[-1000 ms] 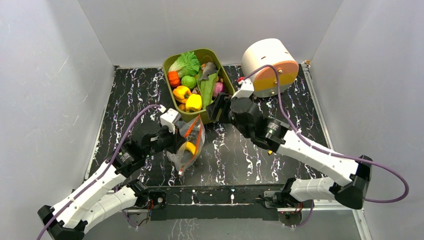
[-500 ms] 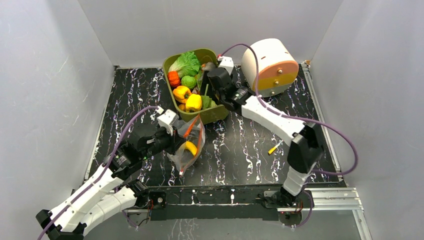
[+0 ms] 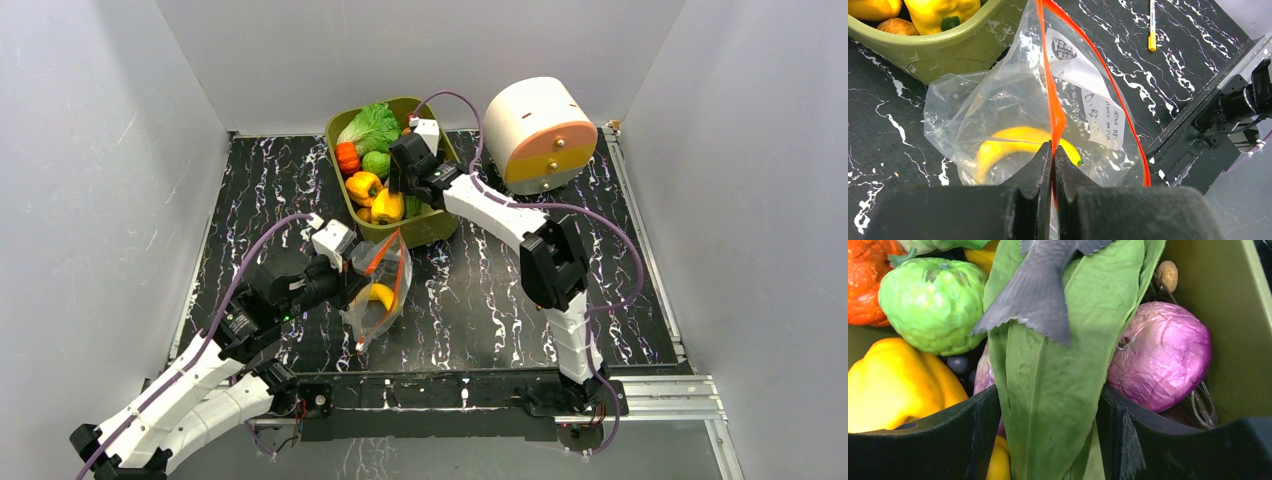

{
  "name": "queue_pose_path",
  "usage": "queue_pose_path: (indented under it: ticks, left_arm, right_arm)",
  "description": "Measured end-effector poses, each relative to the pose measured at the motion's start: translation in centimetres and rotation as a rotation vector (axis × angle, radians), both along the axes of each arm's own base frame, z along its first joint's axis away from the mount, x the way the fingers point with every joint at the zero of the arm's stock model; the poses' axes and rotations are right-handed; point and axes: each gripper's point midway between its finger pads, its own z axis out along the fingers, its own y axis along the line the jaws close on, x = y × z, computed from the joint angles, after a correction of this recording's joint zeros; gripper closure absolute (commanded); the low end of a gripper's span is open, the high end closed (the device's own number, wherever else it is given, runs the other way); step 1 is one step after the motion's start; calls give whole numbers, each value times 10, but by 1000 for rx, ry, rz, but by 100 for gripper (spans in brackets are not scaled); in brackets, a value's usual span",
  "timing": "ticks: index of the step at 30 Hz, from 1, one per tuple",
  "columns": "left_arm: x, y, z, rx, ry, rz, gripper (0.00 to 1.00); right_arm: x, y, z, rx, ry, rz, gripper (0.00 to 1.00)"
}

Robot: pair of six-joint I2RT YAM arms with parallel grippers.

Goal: Place the food in the zip-top bag and seal the zipper
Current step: Pick up the fake vegetable from the bin.

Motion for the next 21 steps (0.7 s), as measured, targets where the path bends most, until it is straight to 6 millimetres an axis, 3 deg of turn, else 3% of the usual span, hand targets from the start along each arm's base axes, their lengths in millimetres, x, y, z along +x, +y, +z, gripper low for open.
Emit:
queue_pose_path:
  ticks: [11,17,21]
  left_arm:
    - [1,1,-1,5,0,8,100]
    - [2,3,-2,12,0,18,100]
    - [3,4,-2,15,-1,23,100]
  right_arm:
    - [13,1,-7,-73,-3,1,67]
    - [17,5,-3,-59,-39,35,76]
    - [15,4,0,-47,-53,46,77]
